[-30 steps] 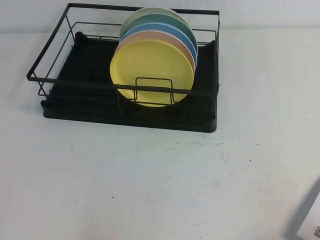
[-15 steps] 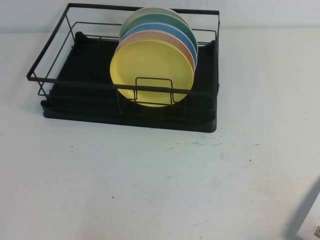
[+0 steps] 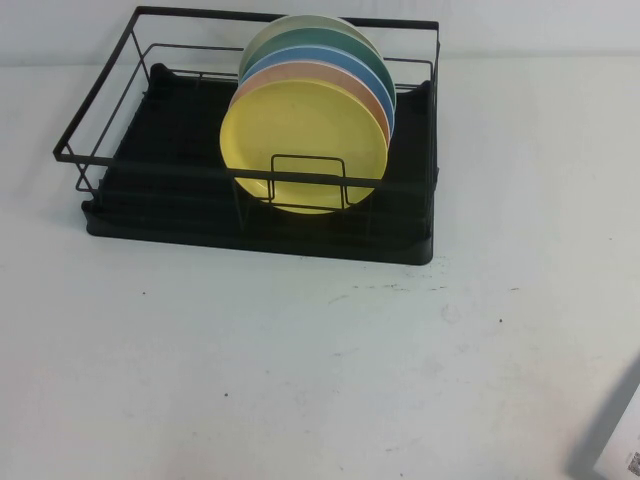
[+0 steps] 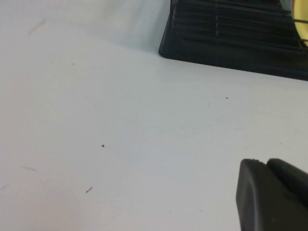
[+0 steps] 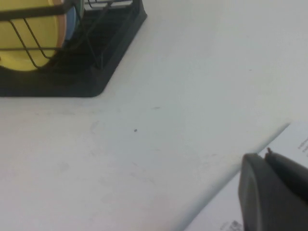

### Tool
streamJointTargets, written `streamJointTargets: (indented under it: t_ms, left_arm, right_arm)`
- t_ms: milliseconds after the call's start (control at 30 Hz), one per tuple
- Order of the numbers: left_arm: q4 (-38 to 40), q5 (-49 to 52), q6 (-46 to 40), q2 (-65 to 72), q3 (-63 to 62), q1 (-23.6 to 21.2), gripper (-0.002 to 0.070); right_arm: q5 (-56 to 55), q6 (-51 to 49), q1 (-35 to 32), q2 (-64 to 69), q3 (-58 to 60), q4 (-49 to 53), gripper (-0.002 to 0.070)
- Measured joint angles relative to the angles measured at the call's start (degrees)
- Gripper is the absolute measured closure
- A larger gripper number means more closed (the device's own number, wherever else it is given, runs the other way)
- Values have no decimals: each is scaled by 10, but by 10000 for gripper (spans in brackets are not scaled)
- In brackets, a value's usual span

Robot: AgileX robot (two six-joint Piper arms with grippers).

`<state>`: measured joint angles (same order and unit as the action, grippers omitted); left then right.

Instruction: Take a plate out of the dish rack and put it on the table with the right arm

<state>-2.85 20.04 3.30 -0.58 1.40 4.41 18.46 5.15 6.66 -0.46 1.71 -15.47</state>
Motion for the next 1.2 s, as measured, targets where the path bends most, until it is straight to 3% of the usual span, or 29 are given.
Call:
streamJointTargets:
  t_ms: [133,300,467,633,733,1000,1200]
  left_arm:
    - [0,0,0,0,0,0,679]
    - [0,0,0,0,0,0,679]
    - [0,0,0,0,0,0,679]
    - [0,0,0,0,0,0,679]
    - [0,0,0,0,0,0,679]
    - [0,0,0,0,0,0,679]
    - [0,0,0,0,0,0,679]
  right_arm:
    - [-32,0,0,0,0,-93,694]
    - [-121,0,0,0,0,-298,694]
    - [-172,0,0,0,0,-363,694]
    - [-124,10,0,11,-38,-378,694]
    - [-72,42,0,82,-106,-367,694]
    - [137,219,0,425,-347,-342,694]
    - [194,305,7,634,-517,-339,694]
